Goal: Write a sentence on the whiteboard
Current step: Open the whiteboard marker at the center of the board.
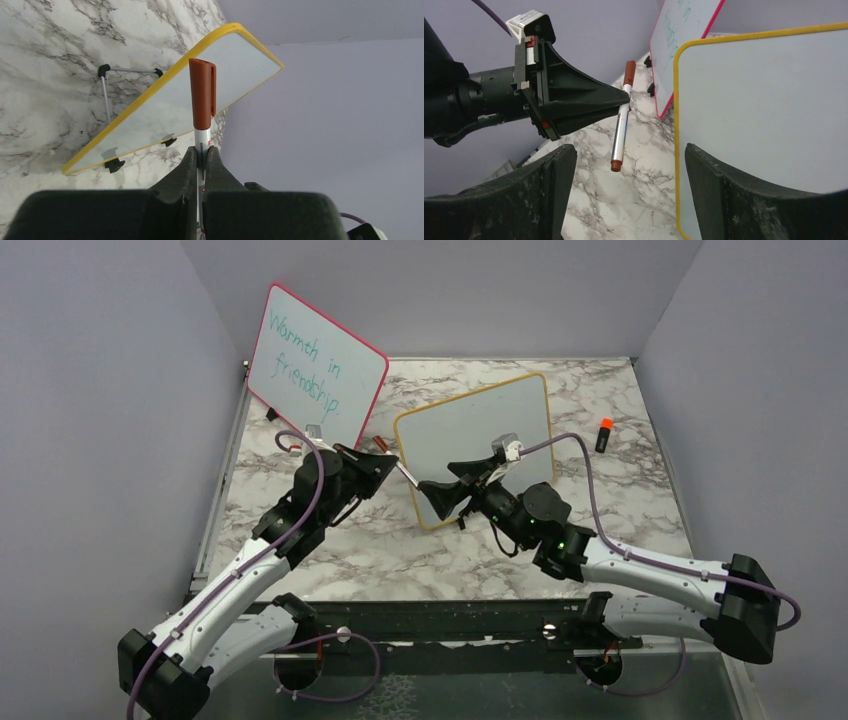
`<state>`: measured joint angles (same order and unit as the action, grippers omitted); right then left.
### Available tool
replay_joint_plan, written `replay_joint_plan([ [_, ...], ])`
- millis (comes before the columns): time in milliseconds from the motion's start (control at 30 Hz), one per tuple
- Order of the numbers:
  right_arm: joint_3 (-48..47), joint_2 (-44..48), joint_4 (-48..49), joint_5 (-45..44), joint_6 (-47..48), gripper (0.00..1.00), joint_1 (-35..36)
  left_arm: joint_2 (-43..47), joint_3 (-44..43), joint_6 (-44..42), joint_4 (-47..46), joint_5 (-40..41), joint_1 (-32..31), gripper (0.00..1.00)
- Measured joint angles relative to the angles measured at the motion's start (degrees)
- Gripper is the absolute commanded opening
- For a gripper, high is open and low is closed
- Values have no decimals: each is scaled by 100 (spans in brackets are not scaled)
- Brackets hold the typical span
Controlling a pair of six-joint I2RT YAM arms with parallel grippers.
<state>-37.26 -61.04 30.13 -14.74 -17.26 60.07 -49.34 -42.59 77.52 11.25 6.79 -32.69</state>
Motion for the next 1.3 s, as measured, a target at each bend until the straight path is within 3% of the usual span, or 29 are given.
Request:
replay_joint_plan([
  [600, -184, -833, 551, -227, -979, 47, 7, -407, -125, 433, -662, 933, -1198, 0],
  [867, -184, -944, 791, -306, -1043, 39, 11, -439, -122, 595, -774, 1097, -1292, 0],
  [1300, -120, -968, 866, -428, -1078, 10, 11, -439, -122, 675, -870, 1174, -1327, 0],
])
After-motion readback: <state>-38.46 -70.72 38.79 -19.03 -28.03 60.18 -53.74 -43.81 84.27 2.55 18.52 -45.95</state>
